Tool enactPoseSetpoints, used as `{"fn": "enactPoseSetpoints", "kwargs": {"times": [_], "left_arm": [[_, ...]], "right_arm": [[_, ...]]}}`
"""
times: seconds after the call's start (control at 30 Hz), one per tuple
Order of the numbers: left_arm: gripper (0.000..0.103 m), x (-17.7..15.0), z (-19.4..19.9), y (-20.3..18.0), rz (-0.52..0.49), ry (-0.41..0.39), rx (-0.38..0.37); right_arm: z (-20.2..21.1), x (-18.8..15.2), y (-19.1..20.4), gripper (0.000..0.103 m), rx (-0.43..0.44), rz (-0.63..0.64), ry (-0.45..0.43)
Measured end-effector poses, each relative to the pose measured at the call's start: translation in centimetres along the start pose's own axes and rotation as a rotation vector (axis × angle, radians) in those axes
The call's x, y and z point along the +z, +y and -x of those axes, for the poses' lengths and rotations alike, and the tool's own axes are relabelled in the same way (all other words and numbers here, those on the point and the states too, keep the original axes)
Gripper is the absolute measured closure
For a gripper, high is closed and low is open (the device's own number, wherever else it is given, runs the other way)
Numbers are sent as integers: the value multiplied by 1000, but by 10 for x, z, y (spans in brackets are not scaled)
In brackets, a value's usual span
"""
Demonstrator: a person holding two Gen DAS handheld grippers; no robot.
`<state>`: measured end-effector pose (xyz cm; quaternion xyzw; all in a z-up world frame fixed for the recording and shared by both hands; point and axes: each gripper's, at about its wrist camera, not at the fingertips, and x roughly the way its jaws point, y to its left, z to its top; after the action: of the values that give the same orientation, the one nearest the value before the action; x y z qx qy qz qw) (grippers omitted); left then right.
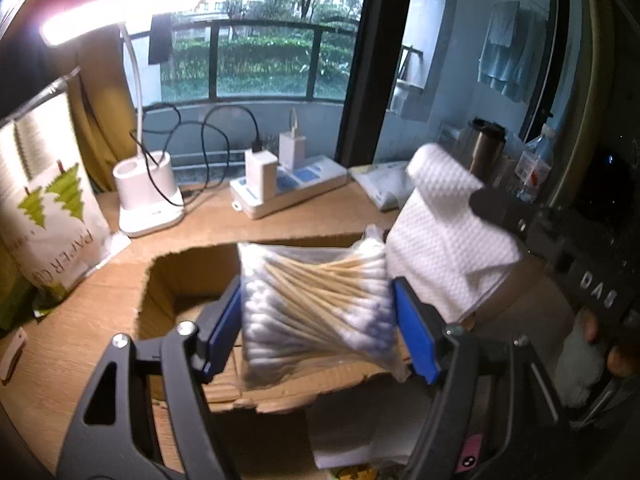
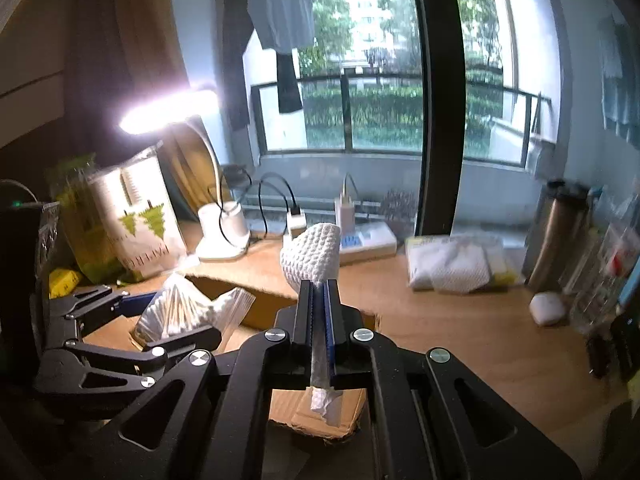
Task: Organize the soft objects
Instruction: 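Carry the swab bag with the left gripper while the right gripper carries the towel toward the box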
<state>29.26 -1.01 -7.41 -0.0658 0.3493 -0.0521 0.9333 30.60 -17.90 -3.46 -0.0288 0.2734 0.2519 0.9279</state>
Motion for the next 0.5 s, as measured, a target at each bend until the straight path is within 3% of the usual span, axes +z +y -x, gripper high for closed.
{"fn": "enactPoseSetpoints", "kwargs": {"times": [0.33,0.5], "left_arm": [[30,-10,-34,-10,3,82,-24],[30,-13,-43,-10,2,117,-1]], "right_arm": [[-33,-38,-13,97,-3,-32,118],[-46,-51,-13,97,-18,-17,168]]}}
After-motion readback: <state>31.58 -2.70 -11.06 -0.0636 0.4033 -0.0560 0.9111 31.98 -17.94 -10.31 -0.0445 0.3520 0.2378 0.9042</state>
